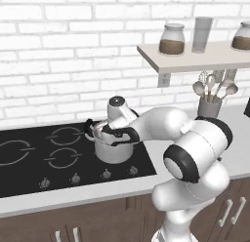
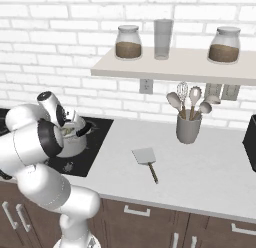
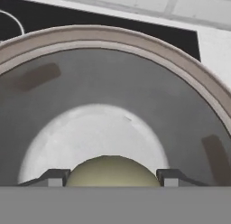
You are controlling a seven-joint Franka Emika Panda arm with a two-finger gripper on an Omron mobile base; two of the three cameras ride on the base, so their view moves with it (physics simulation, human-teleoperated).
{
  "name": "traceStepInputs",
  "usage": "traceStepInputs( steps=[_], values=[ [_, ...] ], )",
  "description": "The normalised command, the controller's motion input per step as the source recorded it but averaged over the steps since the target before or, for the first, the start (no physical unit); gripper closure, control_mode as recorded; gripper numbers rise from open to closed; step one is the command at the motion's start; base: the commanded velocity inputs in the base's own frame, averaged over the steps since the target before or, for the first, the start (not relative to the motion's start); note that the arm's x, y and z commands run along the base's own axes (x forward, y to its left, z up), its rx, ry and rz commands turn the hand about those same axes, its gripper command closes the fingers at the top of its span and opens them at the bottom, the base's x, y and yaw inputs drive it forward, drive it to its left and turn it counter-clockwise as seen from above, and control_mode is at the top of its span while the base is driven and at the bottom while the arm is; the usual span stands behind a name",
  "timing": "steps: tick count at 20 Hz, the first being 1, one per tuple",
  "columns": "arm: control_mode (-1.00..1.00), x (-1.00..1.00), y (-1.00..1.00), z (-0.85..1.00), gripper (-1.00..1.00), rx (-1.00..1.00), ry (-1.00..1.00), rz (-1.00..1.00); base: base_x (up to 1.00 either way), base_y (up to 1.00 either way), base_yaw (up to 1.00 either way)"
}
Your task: Put the mushroom and lemon wedge in the pot. Retrieve the spatula and lightly stir the vegetables in the pot.
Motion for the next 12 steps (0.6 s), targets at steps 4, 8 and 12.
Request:
traceStepInputs(
  steps=[4,8,12],
  values=[
    [-1.00,0.00,0.00,0.17,-1.00,0.00,0.00,0.00,0.00,0.00,0.00],
    [-1.00,0.00,0.00,0.37,-1.00,0.00,0.00,0.00,0.00,0.00,0.00],
    [-1.00,-0.08,0.00,0.63,-1.00,0.00,-0.03,0.00,0.00,0.00,0.00]
  ],
)
